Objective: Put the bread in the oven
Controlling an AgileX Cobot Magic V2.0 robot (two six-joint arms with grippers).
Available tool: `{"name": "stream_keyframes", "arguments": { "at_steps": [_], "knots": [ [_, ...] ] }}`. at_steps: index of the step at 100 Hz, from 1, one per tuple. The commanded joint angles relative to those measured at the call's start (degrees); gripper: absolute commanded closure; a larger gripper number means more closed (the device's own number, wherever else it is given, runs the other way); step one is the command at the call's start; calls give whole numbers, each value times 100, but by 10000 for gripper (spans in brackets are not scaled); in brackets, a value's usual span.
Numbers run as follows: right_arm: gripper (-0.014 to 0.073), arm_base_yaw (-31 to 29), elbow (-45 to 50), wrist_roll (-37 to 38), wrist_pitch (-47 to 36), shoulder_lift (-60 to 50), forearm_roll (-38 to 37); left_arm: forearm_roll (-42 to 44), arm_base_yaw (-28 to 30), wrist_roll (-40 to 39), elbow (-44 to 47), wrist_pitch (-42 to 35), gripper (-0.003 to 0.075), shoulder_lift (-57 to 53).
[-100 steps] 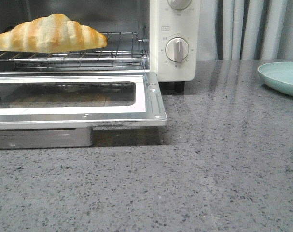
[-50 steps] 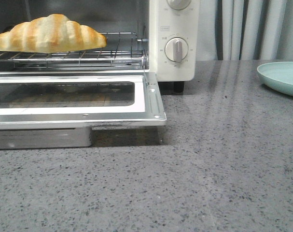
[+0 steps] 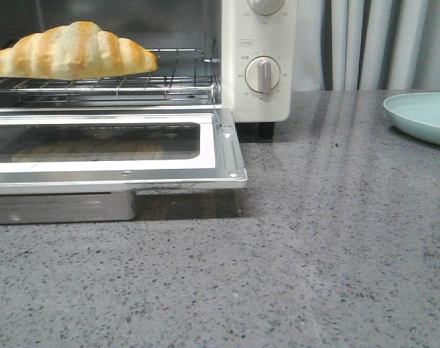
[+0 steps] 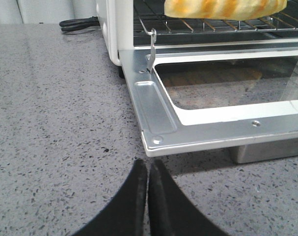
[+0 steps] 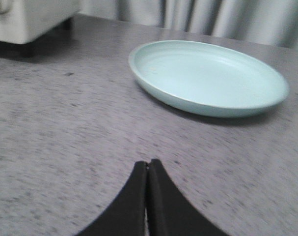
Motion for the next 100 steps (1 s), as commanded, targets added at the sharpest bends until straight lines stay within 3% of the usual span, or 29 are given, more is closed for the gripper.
{"name": "stream_keyframes", "arguments": {
  "at_steps": [1, 12, 100],
  "knots": [
    [652, -257, 63, -3, 226, -294, 41, -53, 21, -72, 125, -425, 741, -169],
    [652, -359, 63, -15, 918, -806, 53, -53, 21, -72, 125, -425, 741, -169],
    [652, -372, 63, -15, 848, -779, 53, -53, 21, -72, 125, -425, 741, -169]
  ]
}}
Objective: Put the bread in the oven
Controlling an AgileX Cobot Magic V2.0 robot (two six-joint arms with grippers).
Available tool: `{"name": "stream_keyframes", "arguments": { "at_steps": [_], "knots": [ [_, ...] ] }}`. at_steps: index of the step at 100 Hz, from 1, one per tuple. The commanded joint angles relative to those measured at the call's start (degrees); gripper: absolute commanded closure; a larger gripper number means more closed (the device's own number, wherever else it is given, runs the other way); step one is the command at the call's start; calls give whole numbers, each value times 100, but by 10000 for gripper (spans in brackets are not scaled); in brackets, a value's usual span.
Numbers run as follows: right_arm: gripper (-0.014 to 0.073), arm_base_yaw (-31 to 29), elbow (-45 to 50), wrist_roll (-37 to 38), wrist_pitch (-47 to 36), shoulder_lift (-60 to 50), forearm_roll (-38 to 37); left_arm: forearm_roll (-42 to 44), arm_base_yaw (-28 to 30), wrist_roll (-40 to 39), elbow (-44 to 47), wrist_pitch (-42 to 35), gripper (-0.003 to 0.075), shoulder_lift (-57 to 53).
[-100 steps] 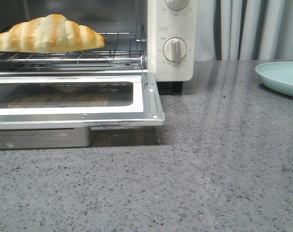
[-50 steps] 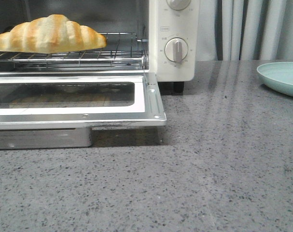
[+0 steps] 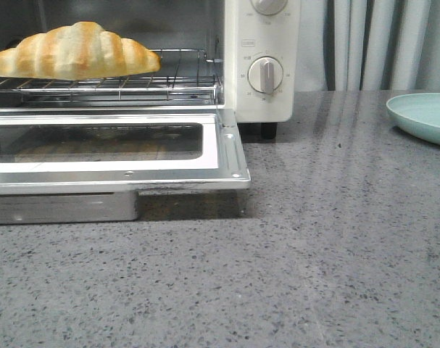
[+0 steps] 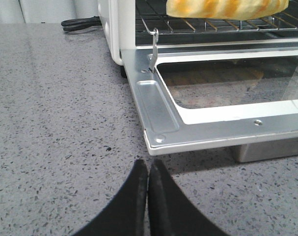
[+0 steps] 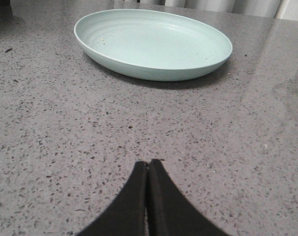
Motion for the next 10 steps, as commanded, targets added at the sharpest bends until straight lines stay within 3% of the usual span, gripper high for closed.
{"name": "stream_keyframes", "arguments": {
  "at_steps": [1, 10],
  "knots": [
    [652, -27, 63, -15, -198, -113, -31, -53, 21, -72, 125, -427, 741, -169],
    [652, -27, 63, -15, -198, -113, -31, -53, 21, -72, 125, -427, 741, -169]
  ]
}}
